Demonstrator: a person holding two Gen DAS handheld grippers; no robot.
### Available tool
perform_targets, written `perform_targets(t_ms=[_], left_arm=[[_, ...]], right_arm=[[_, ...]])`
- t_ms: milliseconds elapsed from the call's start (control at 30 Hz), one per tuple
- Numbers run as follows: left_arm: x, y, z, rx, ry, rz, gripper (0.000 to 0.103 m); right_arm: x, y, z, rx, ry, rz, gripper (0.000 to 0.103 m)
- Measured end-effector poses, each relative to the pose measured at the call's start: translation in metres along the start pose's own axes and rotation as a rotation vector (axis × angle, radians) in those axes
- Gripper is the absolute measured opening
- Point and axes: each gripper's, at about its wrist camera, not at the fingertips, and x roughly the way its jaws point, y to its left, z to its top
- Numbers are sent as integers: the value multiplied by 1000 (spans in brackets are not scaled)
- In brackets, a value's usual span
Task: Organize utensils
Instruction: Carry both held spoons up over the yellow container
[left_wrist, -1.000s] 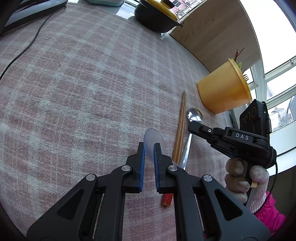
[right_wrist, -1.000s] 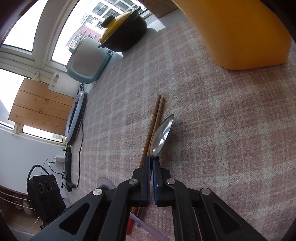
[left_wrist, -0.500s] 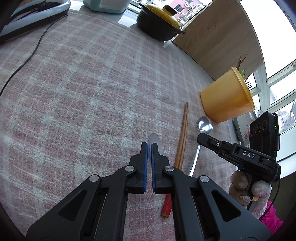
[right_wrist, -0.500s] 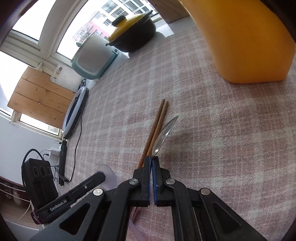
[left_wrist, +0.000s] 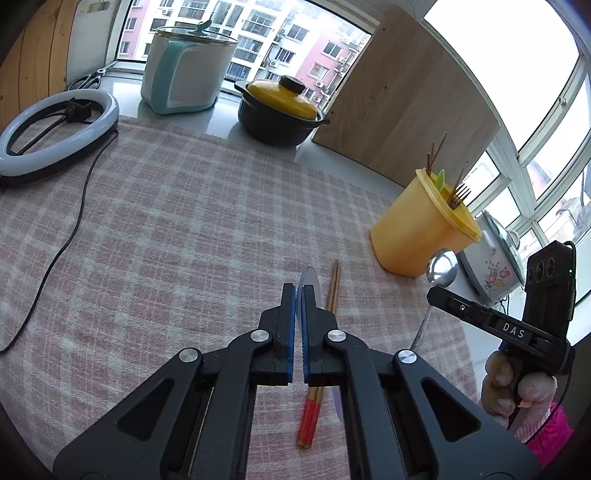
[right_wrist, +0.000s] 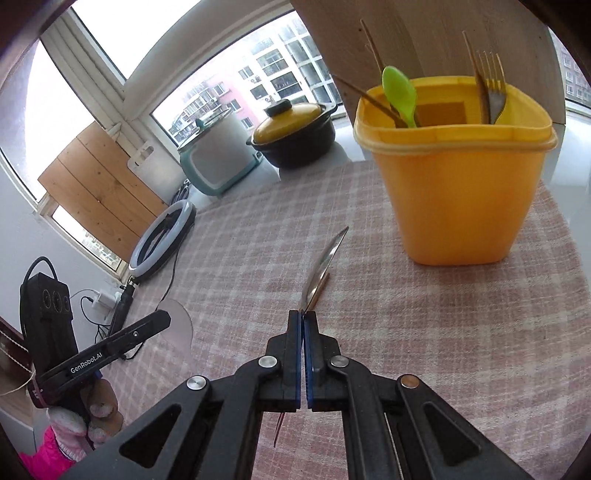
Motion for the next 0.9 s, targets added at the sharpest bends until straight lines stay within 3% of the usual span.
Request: perform_targets(t_ms=[467,900], left_arm=[[-8,-53,23,72,-95,-48,0],[3,-112,66,131,-200,-76,0]], right_arm=[[-69,-20,11,-25,-137,-54,0],[-124,-49,45,-71,-244,-96,0]])
